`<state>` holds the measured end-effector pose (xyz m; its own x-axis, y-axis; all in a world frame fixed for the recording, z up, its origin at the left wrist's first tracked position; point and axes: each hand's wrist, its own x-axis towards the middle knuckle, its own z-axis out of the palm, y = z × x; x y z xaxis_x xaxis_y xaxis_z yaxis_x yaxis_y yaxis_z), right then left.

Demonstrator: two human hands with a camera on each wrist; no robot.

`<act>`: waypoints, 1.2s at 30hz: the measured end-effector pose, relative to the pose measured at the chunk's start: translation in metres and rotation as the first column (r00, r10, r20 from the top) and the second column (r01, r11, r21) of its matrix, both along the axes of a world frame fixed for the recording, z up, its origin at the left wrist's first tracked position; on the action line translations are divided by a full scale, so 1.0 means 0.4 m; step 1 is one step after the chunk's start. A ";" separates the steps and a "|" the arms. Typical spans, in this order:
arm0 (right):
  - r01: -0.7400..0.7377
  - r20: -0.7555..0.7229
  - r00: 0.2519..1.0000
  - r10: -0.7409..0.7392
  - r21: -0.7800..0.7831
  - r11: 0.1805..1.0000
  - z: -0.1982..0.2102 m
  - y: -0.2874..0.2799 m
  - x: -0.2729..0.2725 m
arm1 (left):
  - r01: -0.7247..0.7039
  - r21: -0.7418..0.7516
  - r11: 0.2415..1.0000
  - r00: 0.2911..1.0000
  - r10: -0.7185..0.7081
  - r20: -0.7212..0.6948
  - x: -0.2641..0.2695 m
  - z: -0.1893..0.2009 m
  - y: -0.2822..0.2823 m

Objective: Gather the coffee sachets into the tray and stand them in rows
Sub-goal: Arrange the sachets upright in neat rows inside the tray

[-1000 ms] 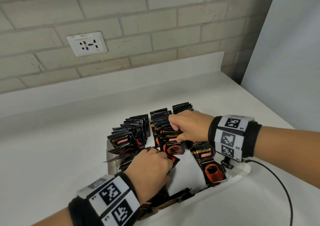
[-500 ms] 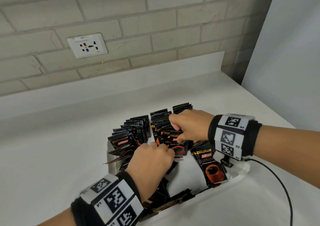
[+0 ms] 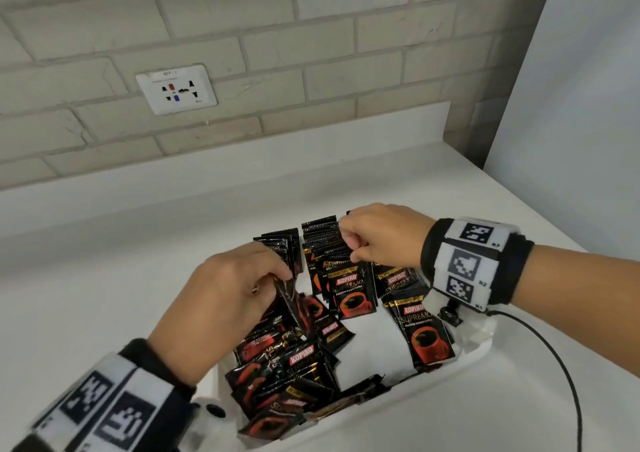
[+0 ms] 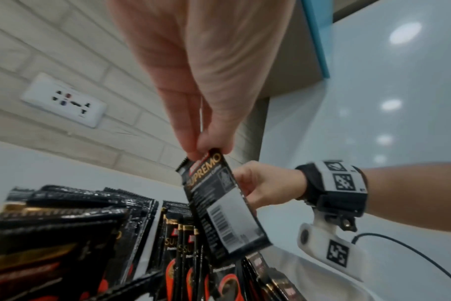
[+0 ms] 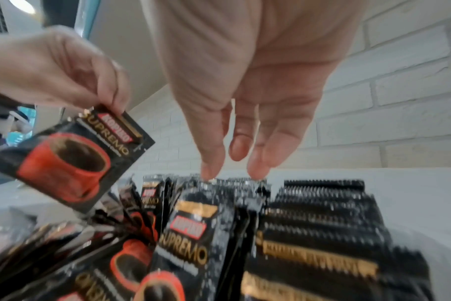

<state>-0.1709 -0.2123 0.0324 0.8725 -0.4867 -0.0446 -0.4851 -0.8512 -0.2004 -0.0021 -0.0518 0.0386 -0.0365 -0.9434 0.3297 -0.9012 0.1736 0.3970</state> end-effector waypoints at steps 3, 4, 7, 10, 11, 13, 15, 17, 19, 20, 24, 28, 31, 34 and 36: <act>0.026 0.128 0.991 -0.042 0.124 0.992 0.040 0.019 -0.014 | -0.034 -0.031 0.999 0.983 0.028 -0.184 -0.022 0.009 0.010; 0.018 0.197 0.978 -0.064 0.226 0.974 0.054 0.030 -0.015 | -0.028 -0.026 0.999 0.965 0.021 -0.263 -0.033 0.011 0.008; -0.058 0.312 0.943 -0.116 0.497 0.866 0.088 0.058 -0.016 | 0.003 -0.011 1.000 0.906 -0.008 -0.422 -0.052 0.008 -0.008; -0.094 0.260 0.965 -0.043 0.493 0.865 0.095 0.072 -0.019 | 0.021 0.000 1.000 0.898 -0.019 -0.440 -0.062 0.003 -0.027; -0.090 0.229 0.973 -0.013 0.437 0.895 0.093 0.073 -0.019 | 0.031 0.003 1.000 0.895 -0.026 -0.446 -0.067 0.000 -0.030; -0.067 0.183 0.983 0.008 0.321 0.945 0.087 0.071 -0.023 | 0.048 0.013 0.999 0.894 -0.038 -0.447 -0.074 -0.007 -0.034; -0.016 0.153 0.988 -0.027 0.272 0.962 0.080 0.061 -0.028 | 0.055 0.006 0.998 0.893 -0.046 -0.447 -0.072 -0.015 -0.035; 0.034 0.091 0.994 -0.058 0.250 0.968 0.071 0.048 -0.033 | 0.037 -0.008 0.999 0.890 -0.037 -0.454 -0.059 -0.019 -0.035; 0.071 -0.001 0.997 -0.072 0.206 0.976 0.055 0.037 -0.035 | 0.029 -0.019 0.999 0.892 -0.034 -0.450 -0.040 -0.019 -0.028; 0.081 -0.045 0.996 -0.074 0.176 0.981 0.045 0.033 -0.033 | 0.030 -0.018 0.999 0.900 -0.035 -0.435 -0.031 -0.018 -0.022; 0.064 -0.182 0.982 -0.049 0.077 0.995 0.006 0.037 -0.012 | -0.029 -0.019 0.999 0.922 0.019 -0.386 0.011 -0.026 0.011; 0.012 -0.277 0.961 -0.019 -0.025 1.000 -0.014 0.054 0.003 | -0.113 0.019 0.993 0.925 0.113 -0.362 0.047 -0.042 0.036; -0.029 -0.294 0.956 -0.003 -0.106 0.994 -0.015 0.059 0.007 | -0.052 0.141 0.989 0.967 0.085 -0.242 0.042 -0.049 0.039; -0.037 -0.285 0.958 -0.009 -0.153 0.988 -0.009 0.054 0.005 | 0.080 0.316 0.946 0.996 -0.066 -0.055 0.003 -0.039 0.023; -0.037 -0.283 0.959 -0.019 -0.190 0.981 0.000 0.049 -0.001 | 0.175 0.391 0.903 0.982 -0.190 -0.001 -0.027 -0.054 0.011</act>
